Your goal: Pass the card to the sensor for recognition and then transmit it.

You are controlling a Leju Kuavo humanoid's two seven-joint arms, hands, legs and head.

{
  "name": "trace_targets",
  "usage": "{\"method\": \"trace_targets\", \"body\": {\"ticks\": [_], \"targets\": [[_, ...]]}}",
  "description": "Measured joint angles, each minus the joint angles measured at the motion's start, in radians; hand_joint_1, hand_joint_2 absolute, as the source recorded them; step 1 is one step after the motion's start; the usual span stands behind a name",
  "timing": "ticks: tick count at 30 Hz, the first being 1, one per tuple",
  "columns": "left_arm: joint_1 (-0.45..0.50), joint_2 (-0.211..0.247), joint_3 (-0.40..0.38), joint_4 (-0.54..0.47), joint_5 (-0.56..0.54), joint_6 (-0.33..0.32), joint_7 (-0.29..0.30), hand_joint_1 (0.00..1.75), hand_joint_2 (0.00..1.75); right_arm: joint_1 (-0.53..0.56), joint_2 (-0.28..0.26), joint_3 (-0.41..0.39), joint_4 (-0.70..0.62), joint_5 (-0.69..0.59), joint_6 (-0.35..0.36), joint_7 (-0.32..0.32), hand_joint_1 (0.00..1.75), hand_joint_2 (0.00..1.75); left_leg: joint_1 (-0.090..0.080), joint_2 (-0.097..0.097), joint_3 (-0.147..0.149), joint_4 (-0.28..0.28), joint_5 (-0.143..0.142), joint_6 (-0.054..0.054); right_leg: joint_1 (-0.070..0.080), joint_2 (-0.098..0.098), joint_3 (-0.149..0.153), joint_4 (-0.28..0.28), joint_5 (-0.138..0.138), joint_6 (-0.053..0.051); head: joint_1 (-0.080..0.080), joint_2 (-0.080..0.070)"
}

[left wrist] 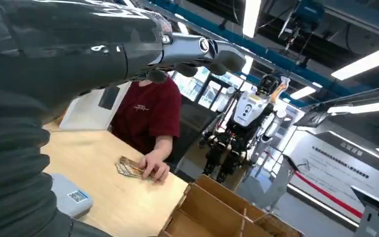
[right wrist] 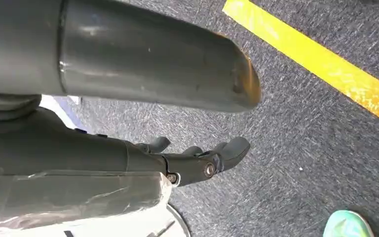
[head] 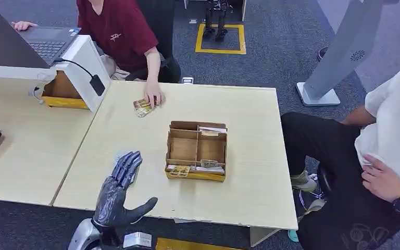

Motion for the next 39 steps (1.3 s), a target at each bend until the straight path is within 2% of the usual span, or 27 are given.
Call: {"method": "trace_targets", "body": {"ticks": [2, 4, 8, 10, 14, 18, 25, 29, 32, 39], "targets": [[0.0, -0.004, -0.021, 0.016, -0.089, 0.035, 0.015, 0.0, 1.75, -0.001, 0.0, 0.0, 0.0, 0.006, 0.001, 0.0, 0.0, 0.0, 0.0, 0.0, 0.0, 0.0, 0.0, 0.0, 0.0, 0.0, 0.0, 0.0, 0.0, 0.0, 0.0, 0.0], [0.003, -0.032, -0.022, 0.039, -0.216, 0.044, 0.005, 0.0, 1.75, -0.003, 0.0, 0.0, 0.0, 0.016, 0.003, 0.0, 0.0, 0.0, 0.0, 0.0, 0.0, 0.0, 0.0, 0.0, 0.0, 0.0, 0.0, 0.0, 0.0, 0.0, 0.0, 0.0], [0.006, -0.122, 0.006, 0.123, -0.325, 0.046, -0.099, 0.0, 1.75, -0.007, 0.0, 0.0, 0.0, 0.033, 0.009, 0.008, 0.0, 0.0, -0.001, 0.0, 0.0, 0.0, 0.0, 0.0, -0.001, 0.0, 0.0, 0.0, 0.0, 0.0, 0.0, 0.0], [0.003, -0.171, 0.028, 0.152, -0.361, 0.046, -0.112, 0.0, 1.75, -0.009, 0.001, 0.001, 0.0, 0.037, 0.011, 0.01, 0.0, 0.0, -0.001, 0.0, -0.001, 0.0, 0.0, 0.001, -0.001, 0.0, 0.0, 0.0, 0.0, 0.0, 0.0, 0.0], [-0.013, -0.236, 0.04, 0.184, -0.437, 0.046, -0.084, 0.0, 1.75, -0.014, 0.001, 0.003, 0.0, 0.05, 0.018, 0.012, 0.0, 0.0, -0.001, 0.0, 0.0, 0.001, 0.0, 0.001, -0.001, 0.0, 0.0, 0.0, 0.001, 0.001, 0.0, 0.0], [-0.034, -0.274, 0.04, 0.219, -0.44, 0.046, -0.065, 0.0, 1.75, -0.017, 0.002, 0.005, 0.0, 0.053, 0.019, 0.014, 0.0, 0.0, -0.001, 0.0, 0.0, 0.001, 0.0, 0.001, -0.001, 0.0, 0.0, 0.0, 0.001, 0.001, 0.0, 0.0], [-0.092, -0.295, 0.04, 0.29, -0.513, 0.047, 0.093, 0.0, 1.75, -0.022, 0.002, 0.014, 0.0, 0.066, 0.026, 0.021, 0.0, 0.0, 0.0, 0.0, 0.0, 0.001, 0.001, 0.0, -0.001, 0.0, 0.0, 0.0, 0.001, 0.001, 0.0, 0.0], [-0.127, -0.301, 0.04, 0.337, -0.506, 0.047, 0.12, 0.0, 1.75, -0.024, 0.002, 0.018, 0.0, 0.071, 0.032, 0.019, 0.0, 0.0, -0.001, -0.001, 0.0, 0.001, 0.001, 0.0, -0.001, 0.0, 0.0, 0.0, 0.001, 0.001, 0.0, 0.0], [-0.152, -0.301, 0.04, 0.376, -0.534, 0.047, 0.172, 0.0, 1.75, -0.026, 0.002, 0.02, 0.0, 0.073, 0.034, 0.019, 0.0, 0.0, -0.001, -0.001, 0.0, 0.001, 0.001, 0.0, -0.001, 0.0, 0.0, 0.0, 0.001, 0.001, 0.0, 0.0], [-0.18, -0.291, 0.04, 0.438, -0.551, 0.047, 0.23, 0.0, 1.75, -0.032, 0.002, 0.023, 0.0, 0.084, 0.037, 0.015, 0.0, 0.0, -0.001, 0.0, 0.0, 0.001, 0.001, 0.0, -0.001, 0.0, 0.0, 0.0, 0.001, 0.001, 0.0, 0.0]]}}
